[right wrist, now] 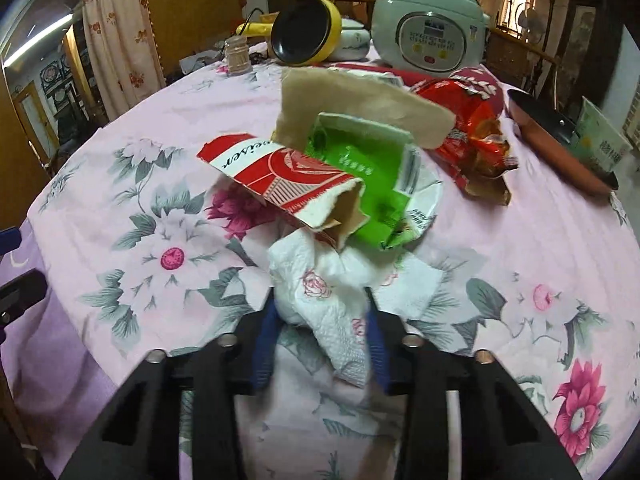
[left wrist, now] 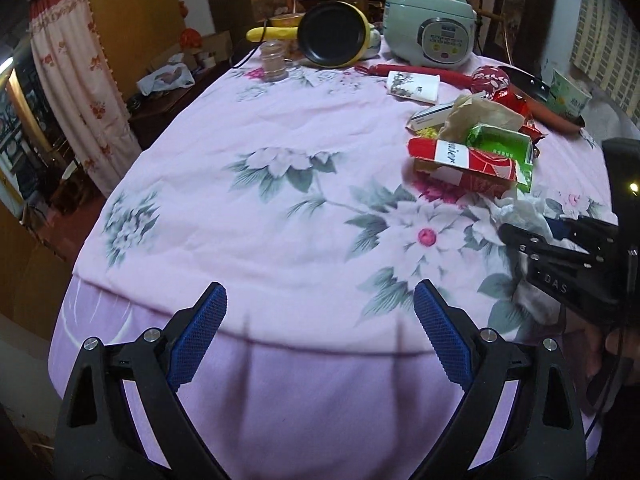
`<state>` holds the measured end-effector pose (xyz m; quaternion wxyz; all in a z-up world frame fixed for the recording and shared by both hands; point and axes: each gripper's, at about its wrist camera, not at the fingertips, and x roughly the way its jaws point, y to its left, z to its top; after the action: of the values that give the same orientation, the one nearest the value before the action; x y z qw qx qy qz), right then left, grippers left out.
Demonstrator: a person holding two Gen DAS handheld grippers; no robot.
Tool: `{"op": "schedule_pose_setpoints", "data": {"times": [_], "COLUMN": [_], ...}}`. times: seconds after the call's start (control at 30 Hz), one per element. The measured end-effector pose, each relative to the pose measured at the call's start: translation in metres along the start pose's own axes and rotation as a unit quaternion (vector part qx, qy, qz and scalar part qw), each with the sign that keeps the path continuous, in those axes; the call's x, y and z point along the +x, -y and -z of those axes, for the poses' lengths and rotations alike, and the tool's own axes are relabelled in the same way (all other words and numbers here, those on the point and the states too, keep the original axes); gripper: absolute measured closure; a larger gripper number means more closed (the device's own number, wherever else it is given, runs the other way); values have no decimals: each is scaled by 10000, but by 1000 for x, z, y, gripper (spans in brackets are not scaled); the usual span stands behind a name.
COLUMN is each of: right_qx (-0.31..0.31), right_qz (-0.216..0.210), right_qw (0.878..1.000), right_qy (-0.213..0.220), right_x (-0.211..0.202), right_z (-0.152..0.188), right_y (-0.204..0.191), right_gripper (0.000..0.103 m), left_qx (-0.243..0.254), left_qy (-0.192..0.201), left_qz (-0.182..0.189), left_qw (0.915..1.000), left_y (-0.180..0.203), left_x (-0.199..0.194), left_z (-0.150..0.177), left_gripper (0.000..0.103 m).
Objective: Collect trash
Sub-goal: 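Grasp the white tissue with the right tool while the left tool grasps the red wrapper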
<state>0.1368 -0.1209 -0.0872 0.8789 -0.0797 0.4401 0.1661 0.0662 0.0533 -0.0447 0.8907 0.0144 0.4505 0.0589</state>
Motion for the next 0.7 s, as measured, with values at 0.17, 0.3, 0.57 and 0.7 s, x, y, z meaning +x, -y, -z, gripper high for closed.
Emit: {"op": "schedule_pose_setpoints", "data": {"times": [0.17,0.3,0.57,0.7], "right_qx": [251,459,1194,1577], "right_qz": [-106,-58,-334,-319], "right_qw": [9994,9972,9871,9789], "right_qy": [234,584,1013,1259], "right_x": [-22,-46,-71,-83], "right_z": [1,0,-3,-1], "right_y": [15,28,66,83], "right_gripper": [91,91,91,88], "left_qx": [33,-73,-194,-331], "left_qy": [-20,-167,-573,-800], "left_qz": [80,299,847,1041], "left_qw": [10000,9994,9946,9908], "left_y": [13,20,53,67], "left_x": [13,21,37,47], "left_z": [-22,-38,-61,-70], "left_gripper": [12,12,12,12]}}
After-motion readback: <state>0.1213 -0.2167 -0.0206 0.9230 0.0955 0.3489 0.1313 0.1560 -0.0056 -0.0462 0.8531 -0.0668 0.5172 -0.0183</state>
